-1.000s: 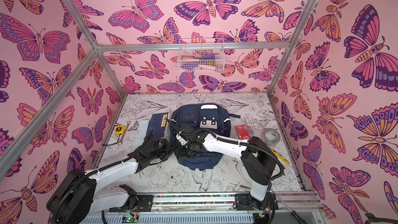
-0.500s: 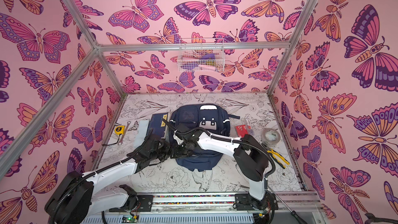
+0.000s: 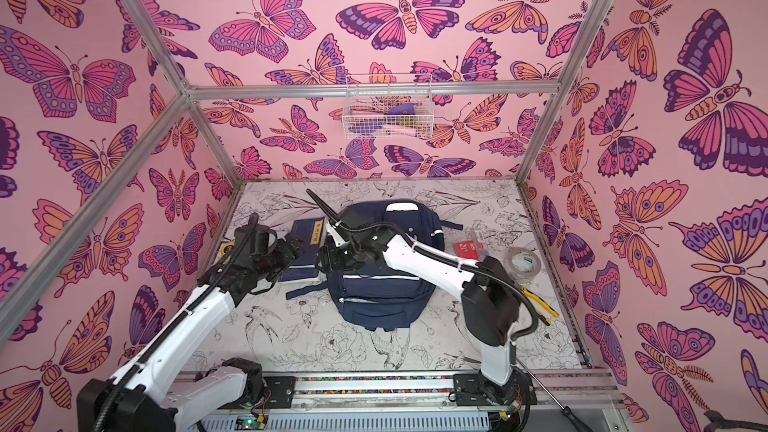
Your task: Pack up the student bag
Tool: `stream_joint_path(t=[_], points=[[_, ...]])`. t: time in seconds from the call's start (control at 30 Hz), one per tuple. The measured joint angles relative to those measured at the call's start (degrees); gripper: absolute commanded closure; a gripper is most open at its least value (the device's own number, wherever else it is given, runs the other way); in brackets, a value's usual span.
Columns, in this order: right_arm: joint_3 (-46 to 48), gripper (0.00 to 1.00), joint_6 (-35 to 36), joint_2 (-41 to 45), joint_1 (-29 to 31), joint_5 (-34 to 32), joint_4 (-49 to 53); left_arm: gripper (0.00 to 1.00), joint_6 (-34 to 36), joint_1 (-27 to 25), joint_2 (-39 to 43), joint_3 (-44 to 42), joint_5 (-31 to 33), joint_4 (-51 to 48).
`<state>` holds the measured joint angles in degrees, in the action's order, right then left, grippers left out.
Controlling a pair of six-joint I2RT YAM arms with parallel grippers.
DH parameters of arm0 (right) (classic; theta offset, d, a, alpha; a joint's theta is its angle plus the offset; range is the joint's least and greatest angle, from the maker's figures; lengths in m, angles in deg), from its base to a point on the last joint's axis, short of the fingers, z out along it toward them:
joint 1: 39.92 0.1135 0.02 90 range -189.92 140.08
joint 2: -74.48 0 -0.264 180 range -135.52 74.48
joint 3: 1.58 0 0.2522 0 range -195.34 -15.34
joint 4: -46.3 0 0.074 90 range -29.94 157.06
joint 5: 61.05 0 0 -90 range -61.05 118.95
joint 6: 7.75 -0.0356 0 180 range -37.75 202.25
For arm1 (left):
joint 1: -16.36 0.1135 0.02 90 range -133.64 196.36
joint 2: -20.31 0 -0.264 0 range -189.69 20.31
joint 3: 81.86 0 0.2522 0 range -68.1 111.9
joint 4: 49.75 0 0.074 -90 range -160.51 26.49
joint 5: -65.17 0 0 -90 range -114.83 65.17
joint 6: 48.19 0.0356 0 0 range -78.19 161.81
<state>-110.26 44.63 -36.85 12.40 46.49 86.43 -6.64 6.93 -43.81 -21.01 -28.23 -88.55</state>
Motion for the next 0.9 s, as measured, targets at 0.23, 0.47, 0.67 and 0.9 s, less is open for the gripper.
stream_joint_path(t=[0.23, 0.47, 0.67, 0.9], points=[[-12.39, 0.31, -0.33, -15.72, -2.69, 2.03, -1.11, 0.29, 0.68, 9.11, -10.27, -0.07, -4.61, 0.42], [-20.41, 0.29, -1.9, -24.5, -5.25, 3.45, -1.38, 0.29, 0.33, 11.76, -18.84, 5.46, -6.05, 2.38], [-21.77, 0.28, -4.24, -27.5, -5.77, 4.92, -2.89, 0.26, 1.7, 13.92, -28.39, 12.48, -7.74, 6.23], [-22.95, 0.26, -5.57, -28.72, -5.84, 5.81, -3.67, 0.25, 3.65, 13.92, -35.34, 14.23, -10.08, 7.34]])
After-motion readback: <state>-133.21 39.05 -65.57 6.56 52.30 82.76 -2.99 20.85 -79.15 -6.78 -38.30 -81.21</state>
